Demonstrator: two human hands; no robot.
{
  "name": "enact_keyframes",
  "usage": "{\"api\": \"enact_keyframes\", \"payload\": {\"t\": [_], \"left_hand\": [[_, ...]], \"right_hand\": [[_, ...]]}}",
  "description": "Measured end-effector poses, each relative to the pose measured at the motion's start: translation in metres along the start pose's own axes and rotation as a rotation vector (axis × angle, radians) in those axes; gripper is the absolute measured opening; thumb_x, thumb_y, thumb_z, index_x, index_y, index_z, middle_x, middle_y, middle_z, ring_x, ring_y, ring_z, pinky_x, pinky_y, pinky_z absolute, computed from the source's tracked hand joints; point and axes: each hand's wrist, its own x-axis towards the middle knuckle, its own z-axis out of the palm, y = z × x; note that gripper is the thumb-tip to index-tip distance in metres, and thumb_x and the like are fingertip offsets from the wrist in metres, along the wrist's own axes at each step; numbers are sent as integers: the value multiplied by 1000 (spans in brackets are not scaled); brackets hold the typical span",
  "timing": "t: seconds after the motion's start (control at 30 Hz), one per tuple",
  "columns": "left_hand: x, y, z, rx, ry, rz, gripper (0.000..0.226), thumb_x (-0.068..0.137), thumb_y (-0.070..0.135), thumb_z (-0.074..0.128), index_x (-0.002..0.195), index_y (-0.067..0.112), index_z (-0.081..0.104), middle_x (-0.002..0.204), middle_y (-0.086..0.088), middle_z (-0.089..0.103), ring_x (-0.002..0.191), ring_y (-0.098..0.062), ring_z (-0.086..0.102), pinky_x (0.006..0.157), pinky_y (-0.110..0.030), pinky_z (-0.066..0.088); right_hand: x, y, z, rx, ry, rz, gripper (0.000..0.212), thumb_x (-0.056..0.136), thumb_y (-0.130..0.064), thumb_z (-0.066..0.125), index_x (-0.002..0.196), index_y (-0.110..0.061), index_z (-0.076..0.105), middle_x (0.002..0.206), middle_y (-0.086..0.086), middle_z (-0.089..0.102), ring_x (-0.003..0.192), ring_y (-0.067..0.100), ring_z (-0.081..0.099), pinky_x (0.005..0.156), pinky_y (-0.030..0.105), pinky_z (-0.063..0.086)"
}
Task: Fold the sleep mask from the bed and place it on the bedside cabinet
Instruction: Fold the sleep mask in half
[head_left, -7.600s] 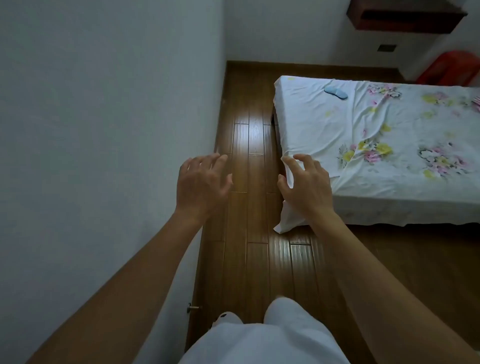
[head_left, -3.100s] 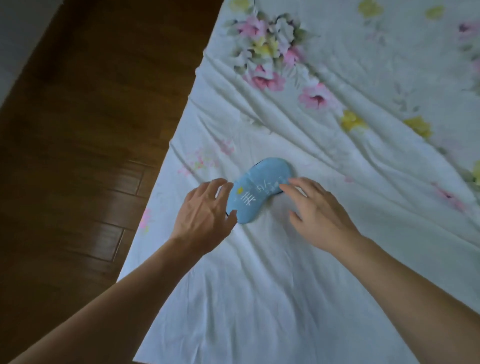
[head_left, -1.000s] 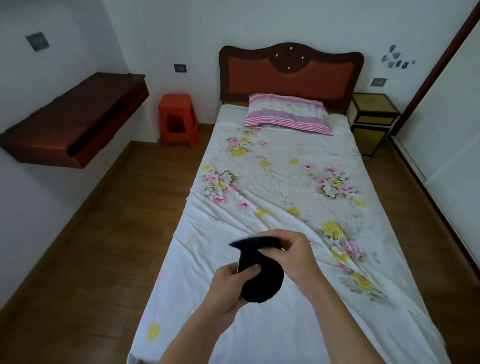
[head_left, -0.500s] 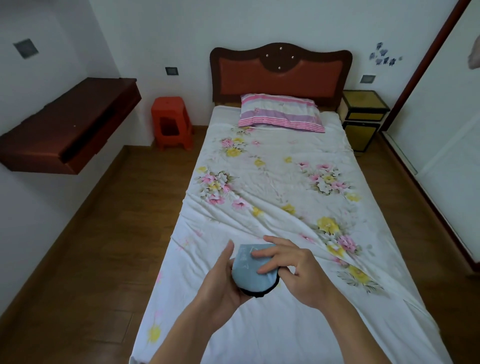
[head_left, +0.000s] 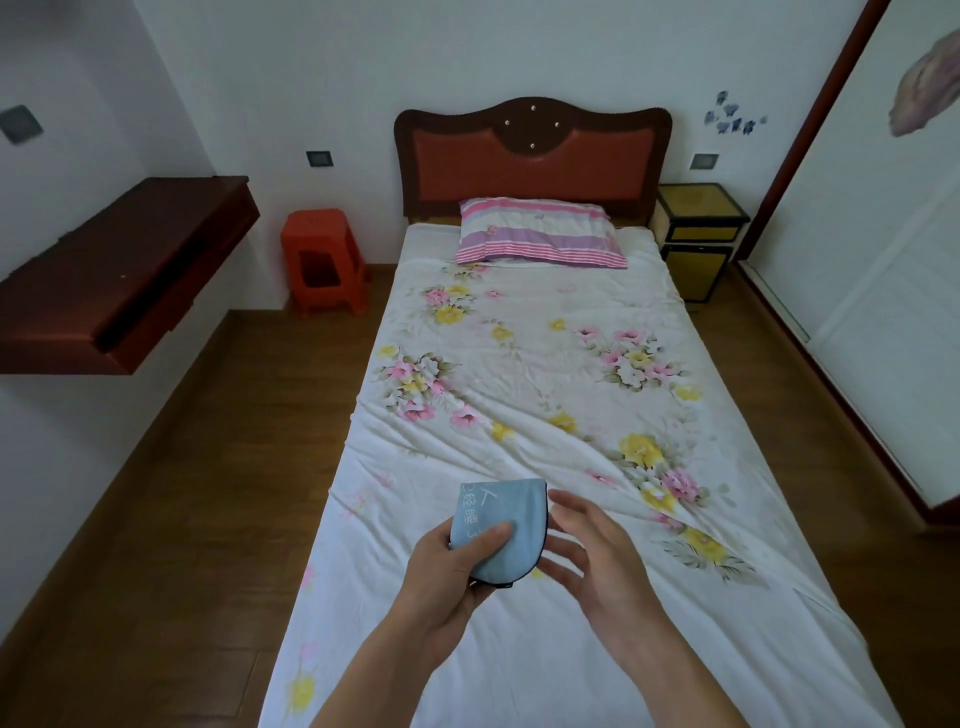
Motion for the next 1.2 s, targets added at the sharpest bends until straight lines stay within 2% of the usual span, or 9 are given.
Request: {"api": "enact_keyframes", "payload": {"t": [0.1,0.3,0.43,0.53,0.67,0.87,1.0,1.2], "left_hand": [[1,-5,3,-8,26,-28,39,71,17,83,107,5,73,105,-20,77,90,-29,72,85,-43,59],[0,-12,10,-32,18,1,42,70,18,80,108,5,70,91,-11,79,79,-20,73,69,-32,60],[4,-16,7,-10,4,12,42,69,19,80,107,6,71,92,-11,78,80,-20,73,69,-31,60],[8,-13,0,16,-24,6,43,68,21,81,107,5,71,94,-13,77,82,-22,73,70,-33,60],[18,-2,-13,67,-75,-9,44,67,23,82,105,4,71,89,-12,77,76,-20,72,62,-29,59],[35,12,-31,181,-210,-16,41,64,29,83,98,7,75,83,-10,77,72,-19,72,57,-27,57],[39,7,-30,264,-330,-55,26,76,21,80,97,7,75,83,-10,76,70,-19,71,57,-28,57],[30,-18,2,361,-533,-135,21,82,15,76,101,6,73,83,-8,77,70,-17,71,56,-27,56]], "right_hand": [[-4,4,-2,0,26,57,34,83,-29,75,114,-16,71,107,11,77,98,28,74,77,38,58],[-4,5,-14,60,46,132,28,73,-36,78,96,-19,79,102,12,78,96,29,75,76,37,58],[-3,9,-18,99,74,168,39,67,-37,81,99,-14,78,104,16,77,95,30,75,73,35,59],[-5,14,-16,156,113,171,36,72,-33,78,101,-11,78,106,18,75,92,30,75,74,37,60],[-8,15,-3,192,187,133,26,83,-31,72,98,-11,79,99,14,75,88,28,75,77,39,61],[-17,25,22,238,324,89,27,85,-33,70,96,-11,80,95,12,76,87,28,75,76,38,62],[-32,36,26,283,446,43,27,86,-35,68,97,-13,79,98,11,78,91,29,76,74,35,61],[-82,51,9,363,683,-12,24,90,-32,66,93,-13,80,101,16,77,90,30,76,71,35,60]]}}
